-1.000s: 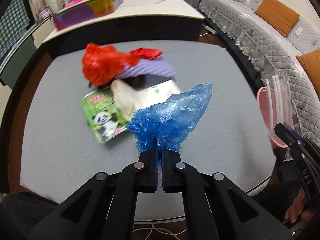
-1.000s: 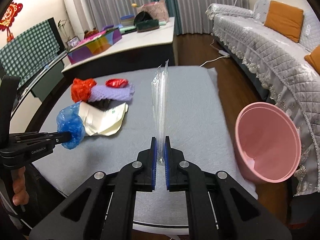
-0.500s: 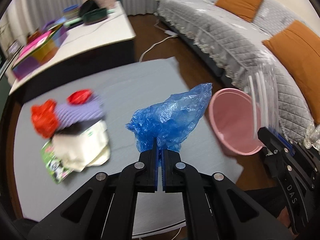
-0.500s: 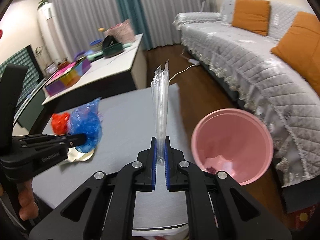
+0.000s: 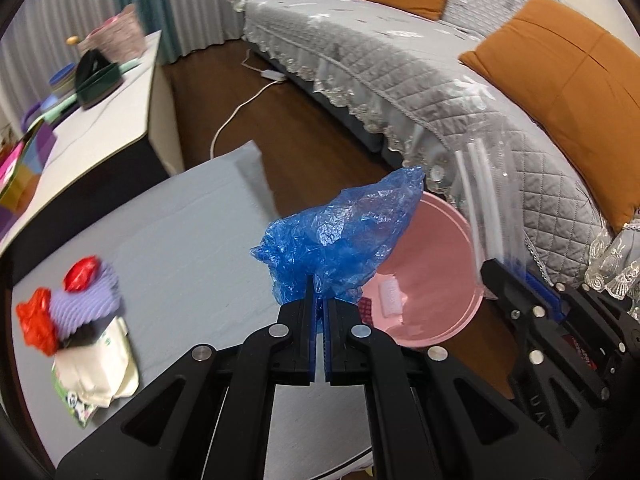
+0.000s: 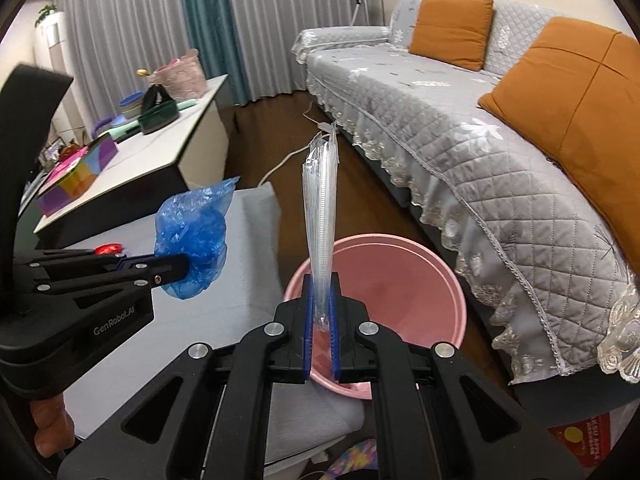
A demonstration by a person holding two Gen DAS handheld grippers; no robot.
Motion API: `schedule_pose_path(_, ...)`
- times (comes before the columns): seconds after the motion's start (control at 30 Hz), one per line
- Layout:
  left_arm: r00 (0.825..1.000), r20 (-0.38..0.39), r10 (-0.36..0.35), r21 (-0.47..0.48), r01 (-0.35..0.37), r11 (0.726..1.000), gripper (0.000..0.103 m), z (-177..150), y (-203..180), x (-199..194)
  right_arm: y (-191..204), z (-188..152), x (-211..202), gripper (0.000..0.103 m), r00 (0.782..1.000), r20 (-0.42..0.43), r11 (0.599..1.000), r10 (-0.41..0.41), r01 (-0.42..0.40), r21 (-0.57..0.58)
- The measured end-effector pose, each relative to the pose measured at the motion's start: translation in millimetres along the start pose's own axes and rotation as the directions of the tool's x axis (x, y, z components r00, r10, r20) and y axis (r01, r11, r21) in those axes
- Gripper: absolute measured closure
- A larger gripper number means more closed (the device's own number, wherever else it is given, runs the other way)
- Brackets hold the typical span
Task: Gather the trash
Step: 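Carry straws and blue bag over the pink wastebasket and open both tools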
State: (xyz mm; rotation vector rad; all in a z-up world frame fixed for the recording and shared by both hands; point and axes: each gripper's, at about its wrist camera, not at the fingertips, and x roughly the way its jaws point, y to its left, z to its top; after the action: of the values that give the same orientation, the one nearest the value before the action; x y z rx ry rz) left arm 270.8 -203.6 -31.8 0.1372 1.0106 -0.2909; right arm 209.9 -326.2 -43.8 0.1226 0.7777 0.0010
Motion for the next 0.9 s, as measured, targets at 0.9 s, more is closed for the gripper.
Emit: schedule_pose_path(0.9,0.982,-0.172,-0.079,0.094,0.096,0.991,0.1,48.1,-64.3,111.1,-87.0,16.7,84.2,0.095,0.975,-0.221,0.98,-0.002,0.046,0.195)
